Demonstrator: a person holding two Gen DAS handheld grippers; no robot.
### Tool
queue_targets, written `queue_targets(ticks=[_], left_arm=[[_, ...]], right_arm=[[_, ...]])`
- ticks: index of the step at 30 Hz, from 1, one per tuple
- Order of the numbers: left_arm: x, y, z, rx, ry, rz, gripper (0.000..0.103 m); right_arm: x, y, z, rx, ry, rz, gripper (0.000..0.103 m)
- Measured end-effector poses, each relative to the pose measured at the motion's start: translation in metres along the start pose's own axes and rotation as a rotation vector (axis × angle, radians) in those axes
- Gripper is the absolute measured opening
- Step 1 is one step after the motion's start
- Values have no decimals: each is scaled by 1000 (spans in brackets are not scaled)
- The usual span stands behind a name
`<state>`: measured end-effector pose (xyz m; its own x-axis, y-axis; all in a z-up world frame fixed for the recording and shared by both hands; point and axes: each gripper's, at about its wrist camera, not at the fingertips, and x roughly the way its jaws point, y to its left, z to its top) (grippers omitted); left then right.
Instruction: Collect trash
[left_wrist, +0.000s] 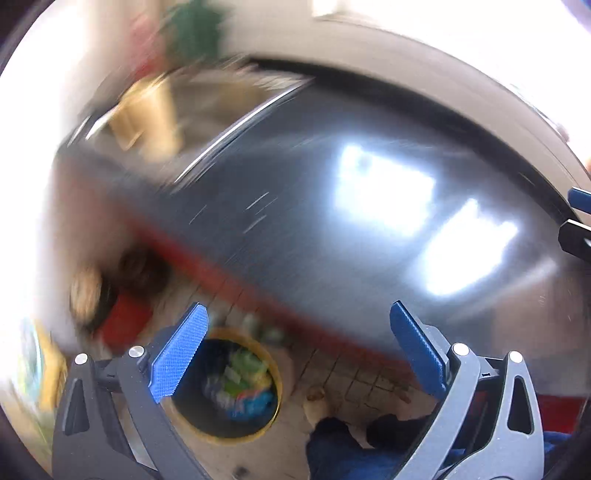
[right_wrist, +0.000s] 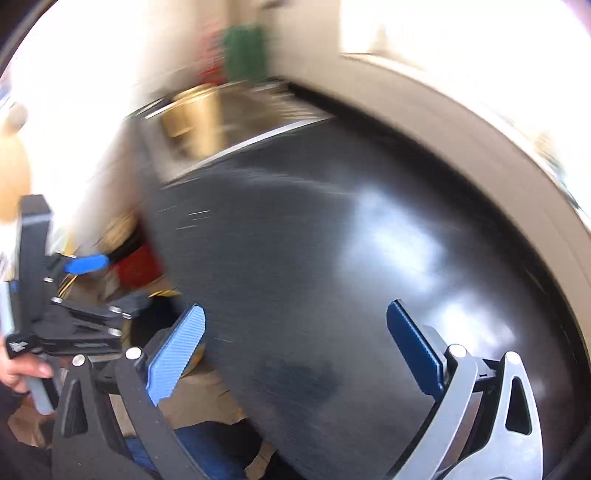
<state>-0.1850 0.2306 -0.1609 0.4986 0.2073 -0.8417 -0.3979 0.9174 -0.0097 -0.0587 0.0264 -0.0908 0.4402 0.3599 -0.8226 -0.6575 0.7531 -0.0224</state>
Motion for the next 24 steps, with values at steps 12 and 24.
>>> queue_targets(ticks=[12,24], left_arm=[[-15,-214,79,298,5,-240,96],[-19,-272,82,377,21,-222,96]], right_arm=[[-113,-211,-104,551,-26,-351,96],[-137,-249,-137,622,-39,-367,96]])
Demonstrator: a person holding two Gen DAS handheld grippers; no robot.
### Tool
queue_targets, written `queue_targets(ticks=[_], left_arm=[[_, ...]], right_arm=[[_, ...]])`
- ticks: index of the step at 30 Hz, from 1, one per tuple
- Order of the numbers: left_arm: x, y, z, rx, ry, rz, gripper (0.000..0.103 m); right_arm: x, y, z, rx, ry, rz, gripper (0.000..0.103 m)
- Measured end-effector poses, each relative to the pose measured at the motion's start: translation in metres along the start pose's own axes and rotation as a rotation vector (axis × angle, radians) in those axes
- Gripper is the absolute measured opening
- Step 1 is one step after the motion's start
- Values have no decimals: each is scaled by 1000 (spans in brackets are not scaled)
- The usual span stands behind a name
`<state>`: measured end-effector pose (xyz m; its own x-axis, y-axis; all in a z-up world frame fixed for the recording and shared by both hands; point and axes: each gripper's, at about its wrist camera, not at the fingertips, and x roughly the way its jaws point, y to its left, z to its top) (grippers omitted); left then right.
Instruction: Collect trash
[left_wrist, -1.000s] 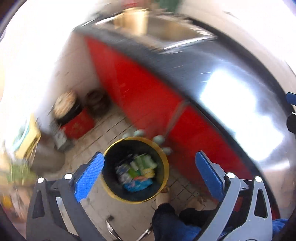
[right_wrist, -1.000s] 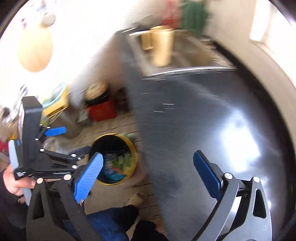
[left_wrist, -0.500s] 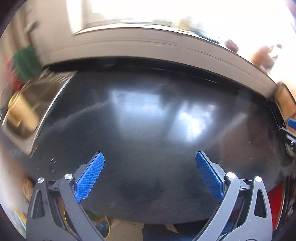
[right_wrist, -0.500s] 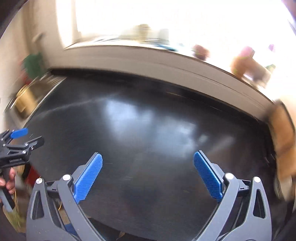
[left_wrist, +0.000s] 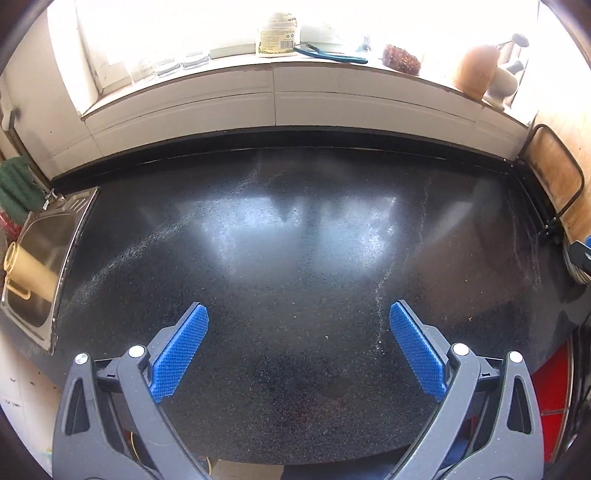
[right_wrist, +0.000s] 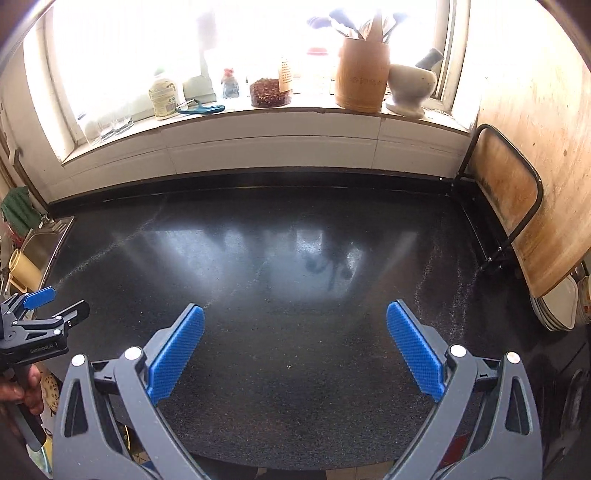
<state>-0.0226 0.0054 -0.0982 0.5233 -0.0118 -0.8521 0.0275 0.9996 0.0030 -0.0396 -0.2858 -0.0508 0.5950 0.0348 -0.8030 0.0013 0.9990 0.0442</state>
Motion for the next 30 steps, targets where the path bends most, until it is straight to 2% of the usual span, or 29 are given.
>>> queue_targets(ticks=[10,30], left_arm=[[3,5,-6,-28,21,11,96],[1,11,-7,-38,12,19,96]], right_arm=[[5,1,3,-7,10,22,96],[5,5,3,2,13,43,96]])
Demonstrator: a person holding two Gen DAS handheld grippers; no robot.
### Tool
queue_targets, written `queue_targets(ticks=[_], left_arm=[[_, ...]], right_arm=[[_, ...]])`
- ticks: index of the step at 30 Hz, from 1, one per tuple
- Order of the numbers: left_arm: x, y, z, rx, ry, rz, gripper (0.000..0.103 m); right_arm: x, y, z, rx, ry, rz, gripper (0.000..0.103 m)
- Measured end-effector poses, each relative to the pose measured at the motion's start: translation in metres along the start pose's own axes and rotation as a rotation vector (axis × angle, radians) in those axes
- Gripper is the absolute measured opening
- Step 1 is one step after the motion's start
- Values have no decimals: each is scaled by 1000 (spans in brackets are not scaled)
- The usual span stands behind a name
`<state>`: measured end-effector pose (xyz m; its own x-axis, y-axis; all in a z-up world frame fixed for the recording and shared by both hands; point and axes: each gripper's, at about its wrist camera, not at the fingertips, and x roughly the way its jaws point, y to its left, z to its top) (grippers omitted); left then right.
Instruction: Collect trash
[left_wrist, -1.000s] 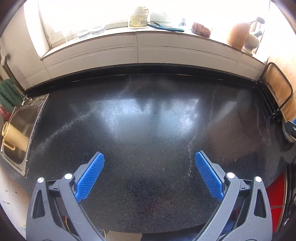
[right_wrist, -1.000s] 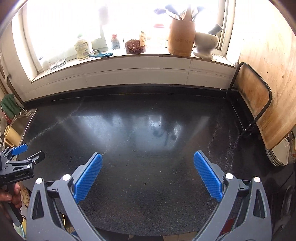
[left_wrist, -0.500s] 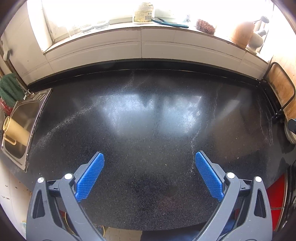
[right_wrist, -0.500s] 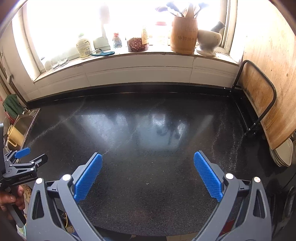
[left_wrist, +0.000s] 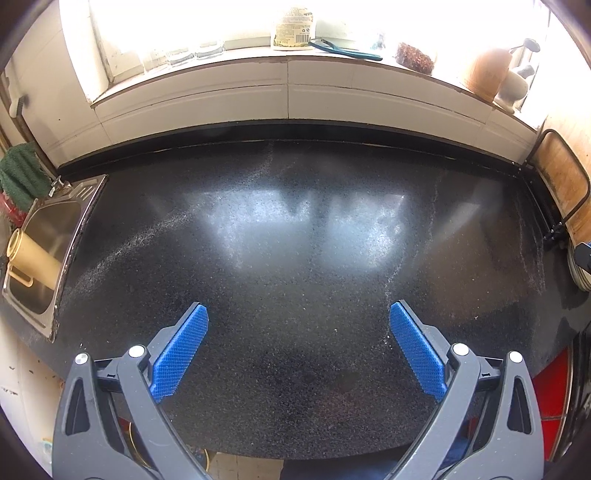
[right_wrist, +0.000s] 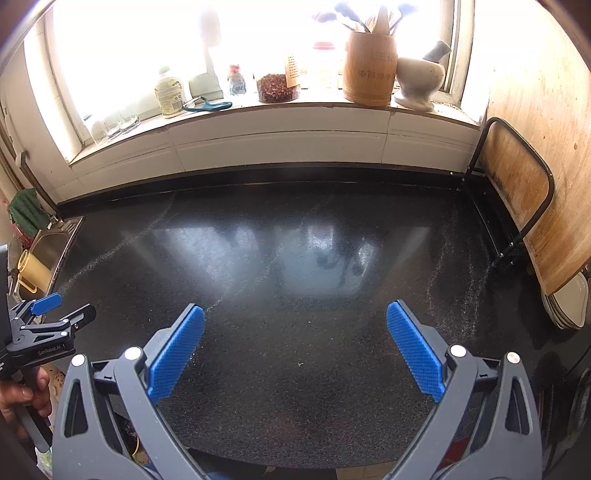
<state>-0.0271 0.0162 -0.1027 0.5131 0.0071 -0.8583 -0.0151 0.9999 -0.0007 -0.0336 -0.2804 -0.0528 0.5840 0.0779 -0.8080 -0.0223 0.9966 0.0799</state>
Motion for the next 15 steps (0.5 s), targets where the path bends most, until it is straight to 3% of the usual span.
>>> queue_targets(ticks=[15], left_arm=[[0,2,-1,-2,-2,-1,96]], right_arm=[[-2,5,-1,-5,-3,-3,96]])
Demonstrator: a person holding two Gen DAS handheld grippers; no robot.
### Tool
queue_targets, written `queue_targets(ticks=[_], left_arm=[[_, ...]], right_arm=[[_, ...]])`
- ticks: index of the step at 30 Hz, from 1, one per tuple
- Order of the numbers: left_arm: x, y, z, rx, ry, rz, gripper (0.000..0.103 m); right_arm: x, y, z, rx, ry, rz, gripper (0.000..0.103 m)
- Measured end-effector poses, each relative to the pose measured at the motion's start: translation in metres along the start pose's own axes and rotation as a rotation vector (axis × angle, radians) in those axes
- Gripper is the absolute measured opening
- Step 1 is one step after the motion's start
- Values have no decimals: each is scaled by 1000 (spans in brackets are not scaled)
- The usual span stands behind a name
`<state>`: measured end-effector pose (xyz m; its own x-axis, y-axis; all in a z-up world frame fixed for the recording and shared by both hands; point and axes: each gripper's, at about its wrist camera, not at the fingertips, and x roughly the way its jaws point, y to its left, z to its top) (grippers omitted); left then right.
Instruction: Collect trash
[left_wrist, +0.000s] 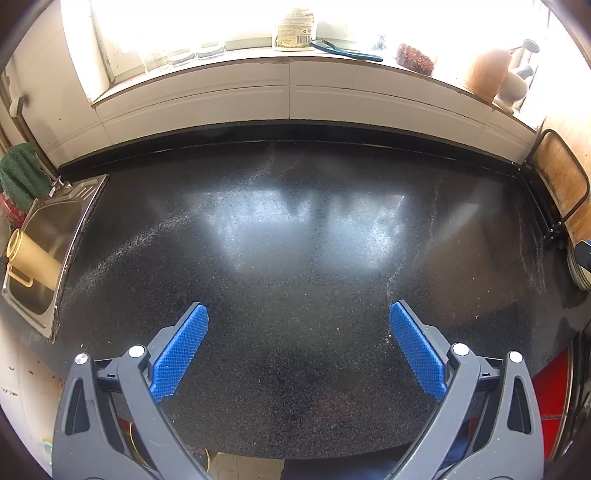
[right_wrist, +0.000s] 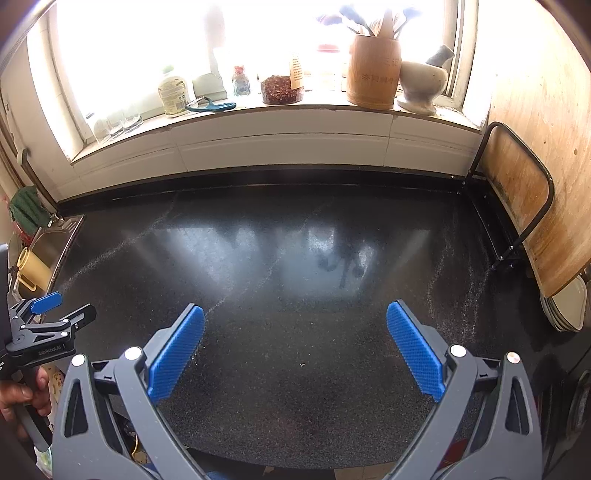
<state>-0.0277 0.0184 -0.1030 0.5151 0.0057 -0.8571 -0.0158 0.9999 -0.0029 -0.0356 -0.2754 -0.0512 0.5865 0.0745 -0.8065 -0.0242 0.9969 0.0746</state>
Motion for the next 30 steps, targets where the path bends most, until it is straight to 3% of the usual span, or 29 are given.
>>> queue_targets(ticks=[30], left_arm=[[2,-2,5,22,-5,5,96]], right_arm=[[12,-6,9,-11,14,8,96]])
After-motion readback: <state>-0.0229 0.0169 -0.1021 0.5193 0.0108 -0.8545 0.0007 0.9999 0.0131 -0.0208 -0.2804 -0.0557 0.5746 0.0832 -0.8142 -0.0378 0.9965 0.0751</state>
